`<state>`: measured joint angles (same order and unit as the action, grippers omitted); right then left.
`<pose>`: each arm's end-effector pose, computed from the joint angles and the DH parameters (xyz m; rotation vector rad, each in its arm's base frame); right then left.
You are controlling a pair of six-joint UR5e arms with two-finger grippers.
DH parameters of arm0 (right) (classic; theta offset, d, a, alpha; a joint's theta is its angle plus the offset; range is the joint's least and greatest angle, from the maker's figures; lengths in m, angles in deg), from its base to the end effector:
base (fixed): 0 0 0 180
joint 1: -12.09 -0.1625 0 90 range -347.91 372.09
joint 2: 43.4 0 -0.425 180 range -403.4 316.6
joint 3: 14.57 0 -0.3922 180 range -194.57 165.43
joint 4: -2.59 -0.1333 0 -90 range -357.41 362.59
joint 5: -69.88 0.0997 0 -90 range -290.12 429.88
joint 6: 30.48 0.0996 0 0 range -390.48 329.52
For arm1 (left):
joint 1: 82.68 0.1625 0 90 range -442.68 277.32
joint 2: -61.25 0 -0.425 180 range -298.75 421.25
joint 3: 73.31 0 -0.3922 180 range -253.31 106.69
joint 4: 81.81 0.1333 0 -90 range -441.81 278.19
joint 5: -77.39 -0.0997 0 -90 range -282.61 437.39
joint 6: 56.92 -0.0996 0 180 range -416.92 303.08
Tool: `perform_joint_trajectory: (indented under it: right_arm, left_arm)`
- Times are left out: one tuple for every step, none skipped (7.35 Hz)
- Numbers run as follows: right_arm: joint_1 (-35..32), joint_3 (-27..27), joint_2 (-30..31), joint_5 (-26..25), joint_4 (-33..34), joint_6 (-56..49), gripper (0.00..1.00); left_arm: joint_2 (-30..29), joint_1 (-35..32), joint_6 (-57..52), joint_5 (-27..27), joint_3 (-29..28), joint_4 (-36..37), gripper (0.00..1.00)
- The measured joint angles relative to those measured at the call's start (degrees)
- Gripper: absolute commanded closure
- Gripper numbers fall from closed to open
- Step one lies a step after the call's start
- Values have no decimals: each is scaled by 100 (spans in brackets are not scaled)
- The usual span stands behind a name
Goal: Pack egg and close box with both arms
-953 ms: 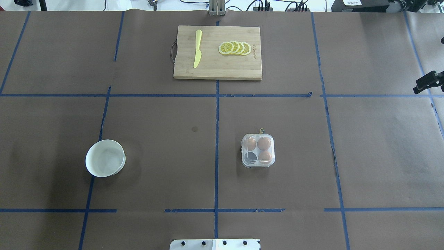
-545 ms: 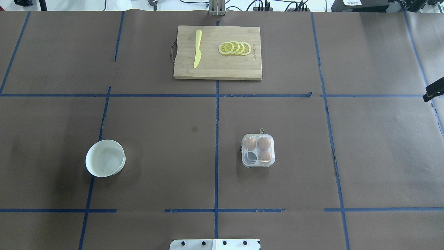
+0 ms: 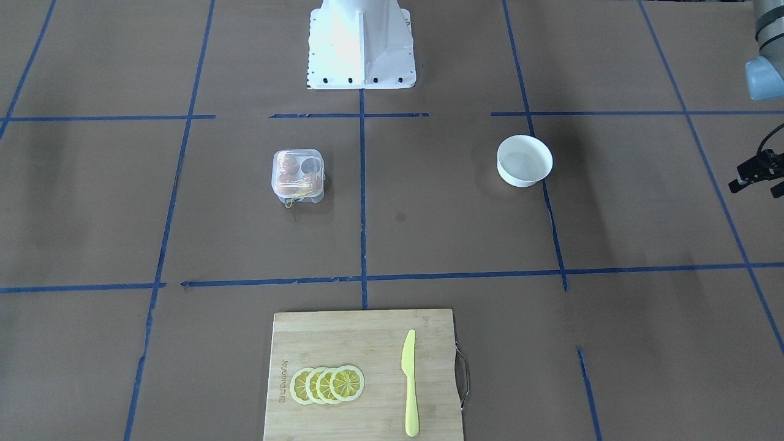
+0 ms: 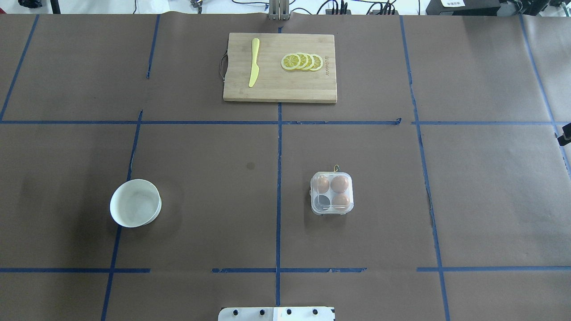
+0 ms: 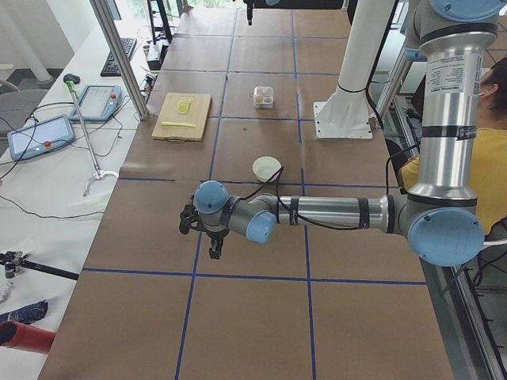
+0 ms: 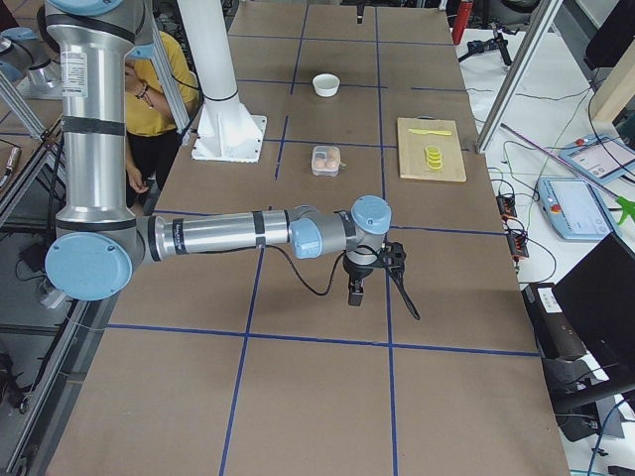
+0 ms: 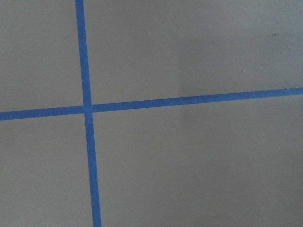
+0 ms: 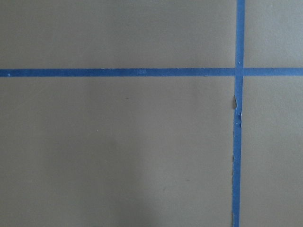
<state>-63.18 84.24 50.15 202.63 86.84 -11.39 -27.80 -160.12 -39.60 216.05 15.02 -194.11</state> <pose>-0.0575 -0.4771 0.6035 -0.0411 -0.7647 0.0007 0.0518 -0.5015 0.6337 0.0948 0.8948 0.0684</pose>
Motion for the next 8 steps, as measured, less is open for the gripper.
perform_joint_trajectory:
  right_arm:
    - [-16,47,59,15,-2,-1,0]
    - [-27,66,86,20,-4,-2,0]
    - [-41,75,97,23,-5,-2,0]
    - [-59,80,99,23,-5,-2,0]
    - [-83,87,102,23,-5,-2,0]
    - [-113,98,105,24,-3,-2,0]
    - [-132,106,114,22,-1,-4,0]
    - [-142,112,129,18,-3,-10,0]
  left_arm:
    - [-9,2,-11,-1,0,2,0]
    - [-27,4,-15,-4,-3,-2,0]
    - [-53,4,-16,-7,1,-5,0]
    - [-69,3,-17,-11,7,-2,0]
    - [-76,3,-17,-24,4,2,0]
    - [-77,6,-17,-102,-2,5,0]
    - [-77,5,-19,-281,-5,6,0]
    - [-77,-3,-23,-520,-6,6,0]
